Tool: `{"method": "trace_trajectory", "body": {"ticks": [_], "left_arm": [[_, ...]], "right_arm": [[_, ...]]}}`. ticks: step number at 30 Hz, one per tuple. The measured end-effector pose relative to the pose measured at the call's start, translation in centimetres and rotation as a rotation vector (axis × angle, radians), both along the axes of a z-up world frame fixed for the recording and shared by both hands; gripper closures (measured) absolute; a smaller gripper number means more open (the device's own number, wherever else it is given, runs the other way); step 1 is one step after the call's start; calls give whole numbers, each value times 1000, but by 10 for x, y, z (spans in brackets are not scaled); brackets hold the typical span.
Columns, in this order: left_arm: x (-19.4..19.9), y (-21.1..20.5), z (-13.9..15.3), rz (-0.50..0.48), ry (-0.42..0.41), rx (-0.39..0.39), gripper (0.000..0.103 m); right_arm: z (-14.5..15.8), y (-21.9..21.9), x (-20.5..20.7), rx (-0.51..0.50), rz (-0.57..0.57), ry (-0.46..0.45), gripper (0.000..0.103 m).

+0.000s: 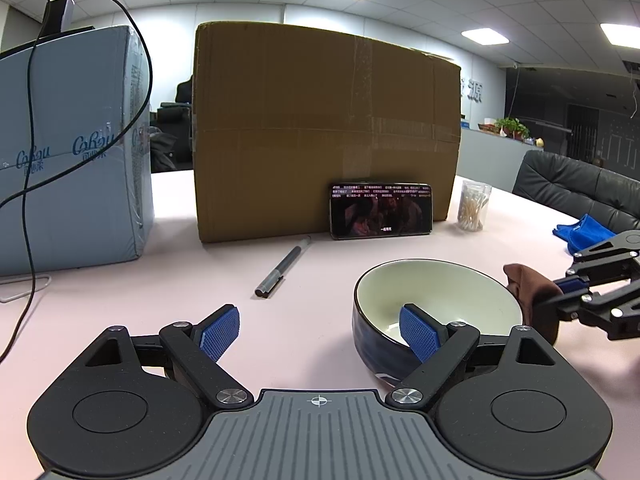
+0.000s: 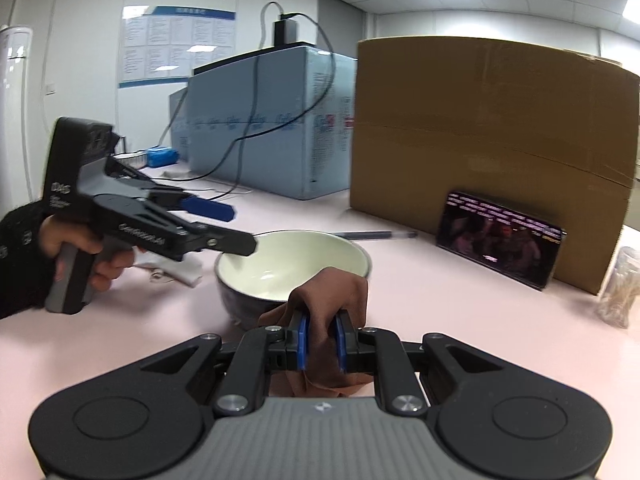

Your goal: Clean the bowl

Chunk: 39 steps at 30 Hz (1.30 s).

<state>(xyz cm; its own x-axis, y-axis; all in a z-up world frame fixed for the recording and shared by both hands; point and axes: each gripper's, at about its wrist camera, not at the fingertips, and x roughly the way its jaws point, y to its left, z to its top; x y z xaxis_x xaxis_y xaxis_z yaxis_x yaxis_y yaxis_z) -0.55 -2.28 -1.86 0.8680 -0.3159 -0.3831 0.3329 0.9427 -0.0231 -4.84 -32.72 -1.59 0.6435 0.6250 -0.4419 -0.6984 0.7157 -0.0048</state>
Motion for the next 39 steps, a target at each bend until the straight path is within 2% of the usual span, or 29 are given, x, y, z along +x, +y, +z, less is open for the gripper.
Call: {"method": "trace_trajectory", "body": {"ticks": [6, 13, 16, 26, 33, 39], "left_arm": [[1, 0, 0, 1, 1, 1, 14], [1, -1, 0, 1, 0, 3, 14], [1, -1, 0, 1, -1, 5, 14], [0, -2, 0, 0, -4, 6, 14], [-1, -2, 0, 0, -3, 6, 14], [-1, -2, 0, 0, -3, 5, 14]], "right_arm": [[-2, 1, 0, 5, -12, 6, 87], [-3, 17, -14, -15, 146, 31, 87], [-2, 22, -17, -23, 176, 29, 87], [0, 8, -6, -1, 73, 24, 85], [-4, 29, -18, -31, 190, 26, 86], [-1, 23, -17, -20, 162, 17, 87]]}}
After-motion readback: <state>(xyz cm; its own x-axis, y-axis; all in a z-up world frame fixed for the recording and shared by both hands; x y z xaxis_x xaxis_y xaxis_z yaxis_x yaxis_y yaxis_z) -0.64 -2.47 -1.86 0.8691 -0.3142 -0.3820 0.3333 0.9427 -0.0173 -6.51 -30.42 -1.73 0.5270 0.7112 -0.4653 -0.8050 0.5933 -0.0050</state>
